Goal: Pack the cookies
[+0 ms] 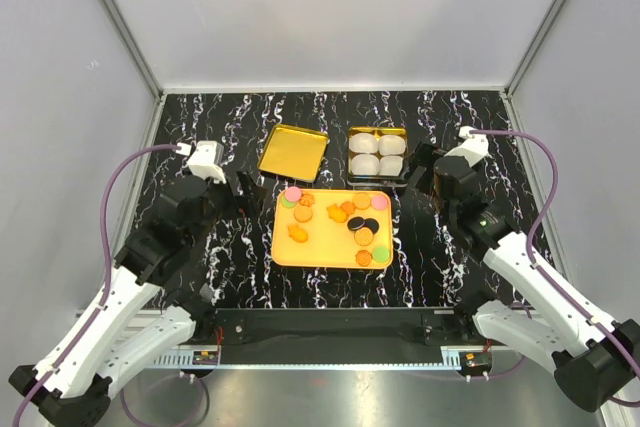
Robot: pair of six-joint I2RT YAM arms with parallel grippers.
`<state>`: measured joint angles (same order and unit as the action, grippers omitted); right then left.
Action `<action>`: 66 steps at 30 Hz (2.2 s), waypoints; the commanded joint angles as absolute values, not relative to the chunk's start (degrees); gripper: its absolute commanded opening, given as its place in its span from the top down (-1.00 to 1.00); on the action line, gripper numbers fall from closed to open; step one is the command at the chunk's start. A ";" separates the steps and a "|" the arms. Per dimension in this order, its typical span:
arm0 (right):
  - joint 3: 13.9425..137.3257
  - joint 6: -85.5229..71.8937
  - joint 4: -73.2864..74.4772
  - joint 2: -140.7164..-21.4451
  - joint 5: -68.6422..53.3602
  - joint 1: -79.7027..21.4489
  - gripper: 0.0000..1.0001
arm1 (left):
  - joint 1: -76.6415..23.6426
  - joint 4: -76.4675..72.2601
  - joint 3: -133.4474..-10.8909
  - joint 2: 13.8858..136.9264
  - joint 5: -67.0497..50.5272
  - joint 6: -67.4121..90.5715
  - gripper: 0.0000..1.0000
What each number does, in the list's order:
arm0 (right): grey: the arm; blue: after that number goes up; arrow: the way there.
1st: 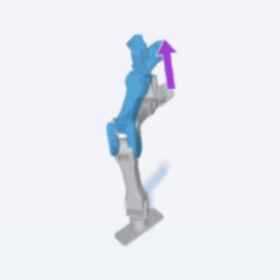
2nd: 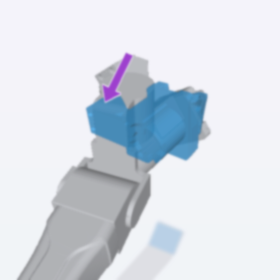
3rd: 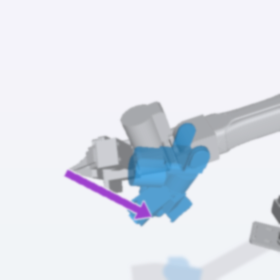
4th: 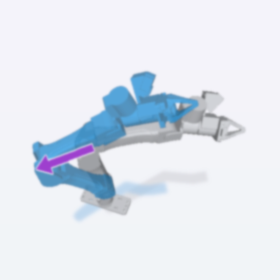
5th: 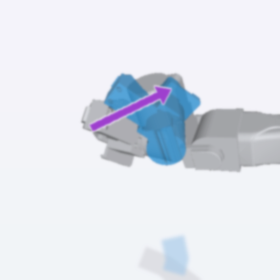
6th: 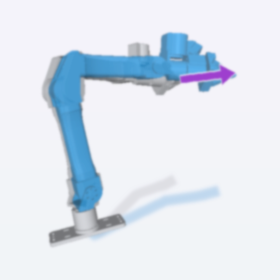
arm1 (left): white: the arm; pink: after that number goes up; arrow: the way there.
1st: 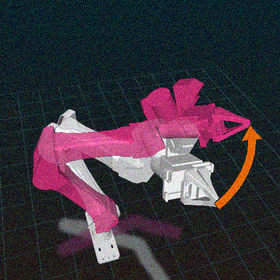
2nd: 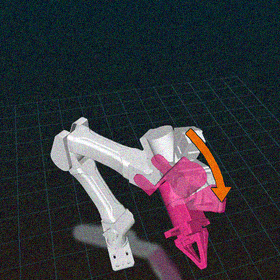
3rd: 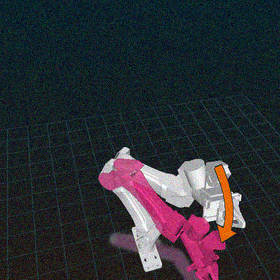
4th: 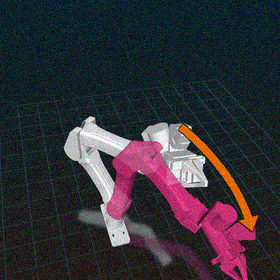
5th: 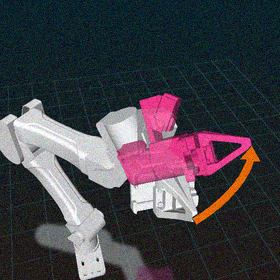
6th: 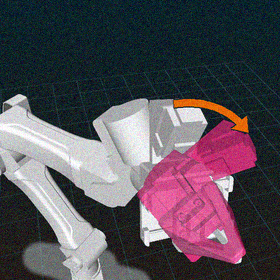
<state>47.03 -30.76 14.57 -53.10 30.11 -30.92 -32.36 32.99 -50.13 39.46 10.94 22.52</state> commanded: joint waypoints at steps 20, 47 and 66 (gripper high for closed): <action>61.53 -26.55 26.65 -78.30 9.32 -0.35 -0.99 | -32.61 30.06 -50.19 38.23 6.15 22.68 -0.98; 72.52 -19.42 24.44 -109.69 11.43 1.23 -0.91 | -32.61 30.76 -49.92 39.55 5.63 22.15 -0.98; 74.36 -20.13 28.12 -104.70 9.58 1.14 -0.09 | -32.61 30.94 -49.66 39.11 4.57 22.06 -0.98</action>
<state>72.03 -19.73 26.20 -109.84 9.78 1.15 -32.36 32.95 -50.09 39.79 5.32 22.46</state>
